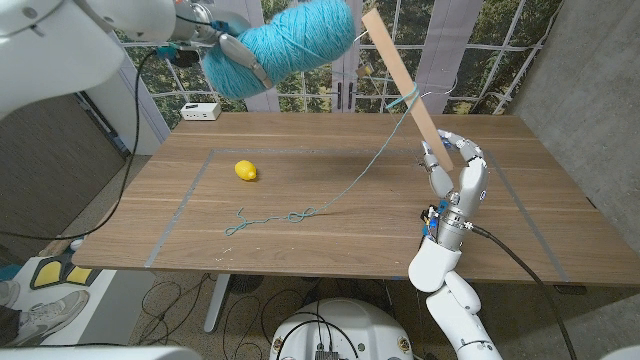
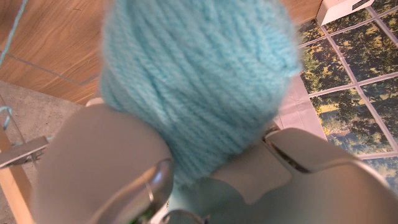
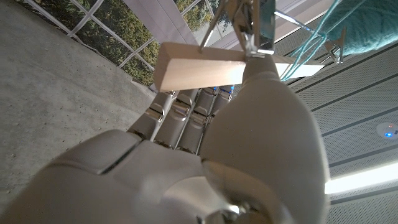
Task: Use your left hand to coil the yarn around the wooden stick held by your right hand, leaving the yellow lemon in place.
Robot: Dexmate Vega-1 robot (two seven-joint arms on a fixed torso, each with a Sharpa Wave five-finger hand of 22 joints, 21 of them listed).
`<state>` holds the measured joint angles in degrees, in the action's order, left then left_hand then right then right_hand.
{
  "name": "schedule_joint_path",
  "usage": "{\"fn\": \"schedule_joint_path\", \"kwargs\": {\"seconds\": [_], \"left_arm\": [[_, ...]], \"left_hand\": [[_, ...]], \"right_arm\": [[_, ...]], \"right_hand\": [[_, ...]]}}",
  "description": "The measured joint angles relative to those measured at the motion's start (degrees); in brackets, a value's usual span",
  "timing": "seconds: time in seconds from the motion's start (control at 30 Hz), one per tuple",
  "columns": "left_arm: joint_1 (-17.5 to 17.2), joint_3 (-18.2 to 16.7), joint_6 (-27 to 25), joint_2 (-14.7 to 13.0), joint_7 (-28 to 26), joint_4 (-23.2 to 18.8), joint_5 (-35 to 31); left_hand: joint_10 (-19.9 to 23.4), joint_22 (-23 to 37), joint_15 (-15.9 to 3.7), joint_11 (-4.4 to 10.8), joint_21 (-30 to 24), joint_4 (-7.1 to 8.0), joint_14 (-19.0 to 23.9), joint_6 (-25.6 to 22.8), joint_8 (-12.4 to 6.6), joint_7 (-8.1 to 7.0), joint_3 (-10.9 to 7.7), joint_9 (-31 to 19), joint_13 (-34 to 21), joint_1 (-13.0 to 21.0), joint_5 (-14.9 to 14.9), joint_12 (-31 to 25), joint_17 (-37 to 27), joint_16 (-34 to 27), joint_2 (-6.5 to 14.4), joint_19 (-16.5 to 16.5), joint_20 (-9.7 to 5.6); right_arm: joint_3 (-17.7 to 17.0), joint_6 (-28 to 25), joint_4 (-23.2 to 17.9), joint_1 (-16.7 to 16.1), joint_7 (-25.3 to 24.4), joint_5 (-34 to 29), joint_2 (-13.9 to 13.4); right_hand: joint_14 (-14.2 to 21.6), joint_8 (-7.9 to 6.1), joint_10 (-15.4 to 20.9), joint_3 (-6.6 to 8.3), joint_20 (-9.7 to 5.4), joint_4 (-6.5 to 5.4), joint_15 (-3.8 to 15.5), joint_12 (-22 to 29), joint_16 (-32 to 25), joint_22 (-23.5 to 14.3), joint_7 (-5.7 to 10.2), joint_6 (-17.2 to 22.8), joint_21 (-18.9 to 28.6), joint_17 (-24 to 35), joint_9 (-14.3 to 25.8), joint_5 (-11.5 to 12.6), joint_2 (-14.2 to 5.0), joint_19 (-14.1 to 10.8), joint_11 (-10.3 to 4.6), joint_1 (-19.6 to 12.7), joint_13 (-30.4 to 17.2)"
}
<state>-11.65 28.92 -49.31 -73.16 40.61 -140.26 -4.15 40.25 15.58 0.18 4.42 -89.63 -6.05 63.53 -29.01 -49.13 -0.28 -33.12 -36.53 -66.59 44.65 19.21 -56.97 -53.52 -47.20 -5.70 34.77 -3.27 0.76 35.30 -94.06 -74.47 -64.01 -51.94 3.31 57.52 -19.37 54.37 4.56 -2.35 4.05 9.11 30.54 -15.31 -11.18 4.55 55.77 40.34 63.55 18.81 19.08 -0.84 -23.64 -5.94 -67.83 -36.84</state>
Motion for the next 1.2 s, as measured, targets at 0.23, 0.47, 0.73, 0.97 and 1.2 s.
{"fn": "schedule_joint_path", "kwargs": {"seconds": [0.23,0.47,0.73,0.97,1.2], "left_arm": [[0.01,1.89,0.05,-0.28,2.93,-0.6,-1.72],[0.5,4.04,1.23,0.56,6.83,-0.97,-3.95],[-1.3,3.18,5.21,1.7,9.31,-0.97,-0.97],[-2.61,1.96,9.95,2.59,11.53,-1.1,4.56],[-3.28,1.88,13.69,4.23,13.71,-1.84,8.34]], "left_hand": [[0.0,-0.16,0.0,0.0,0.0,0.0,0.0,0.01,0.0,0.0,0.0,-0.09,-0.07,0.0,-0.02,0.17,-0.72,0.26,0.0,0.0,0.0],[0.0,0.0,-0.01,0.0,-0.22,0.0,0.0,-0.09,0.0,0.1,0.0,-0.26,0.04,0.0,-0.37,0.18,-0.73,0.27,0.0,0.0,0.01],[0.0,-0.03,-0.01,0.0,-0.22,0.0,-0.01,-0.29,0.12,0.31,0.0,-0.19,-0.11,0.0,-0.37,0.23,-1.1,0.22,0.0,0.0,0.01],[0.0,-0.06,-0.01,0.0,-0.22,-0.11,-0.01,-0.28,0.24,0.31,-0.11,-0.09,0.04,0.0,-0.59,0.35,-1.12,0.19,0.0,0.01,0.01],[0.01,-0.17,0.11,-0.01,-0.22,-0.11,0.12,-0.28,0.41,0.31,-0.11,-0.2,0.15,0.0,-0.59,0.44,-1.2,0.4,0.0,0.01,0.01]], "right_arm": [[-1.32,0.16,-0.37,0.61,0.01,1.18,1.33],[-1.59,-0.76,-1.51,1.11,0.01,1.79,1.54],[-0.86,-2.84,-2.6,1.53,0.01,2.5,0.9],[-0.14,-3.93,-3.14,1.76,0.01,2.58,0.44],[0.07,-4.97,-3.33,1.78,0.01,1.97,0.43]], "right_hand": [[0.0,-0.16,0.0,0.01,-0.29,-0.01,0.0,-0.11,0.07,0.0,0.0,0.0,0.0,0.0,-0.03,0.0,0.17,0.29,0.0,-0.17,0.01],[0.21,-0.17,0.0,-0.01,-0.31,-0.03,-0.21,0.0,0.06,-0.01,0.0,0.0,0.0,-0.01,-0.05,0.0,0.31,0.31,-0.01,-0.31,0.04],[0.21,-0.17,-0.01,-0.24,-0.31,-0.25,-0.21,0.01,0.29,-0.01,0.01,0.01,0.47,-0.01,-0.07,-0.02,0.01,0.3,-0.02,-1.19,-0.21],[0.21,-0.12,-0.01,-0.48,-0.31,-0.48,-0.21,0.01,0.28,-0.01,0.01,0.01,0.47,0.27,0.15,-0.06,0.0,0.3,-0.03,-1.18,-0.21],[0.2,-0.06,-0.01,-0.52,-0.31,-0.44,-0.21,-0.02,0.5,-0.01,-0.01,0.05,0.47,0.27,0.21,-0.08,-0.01,0.3,-0.03,-1.18,-0.21]]}}
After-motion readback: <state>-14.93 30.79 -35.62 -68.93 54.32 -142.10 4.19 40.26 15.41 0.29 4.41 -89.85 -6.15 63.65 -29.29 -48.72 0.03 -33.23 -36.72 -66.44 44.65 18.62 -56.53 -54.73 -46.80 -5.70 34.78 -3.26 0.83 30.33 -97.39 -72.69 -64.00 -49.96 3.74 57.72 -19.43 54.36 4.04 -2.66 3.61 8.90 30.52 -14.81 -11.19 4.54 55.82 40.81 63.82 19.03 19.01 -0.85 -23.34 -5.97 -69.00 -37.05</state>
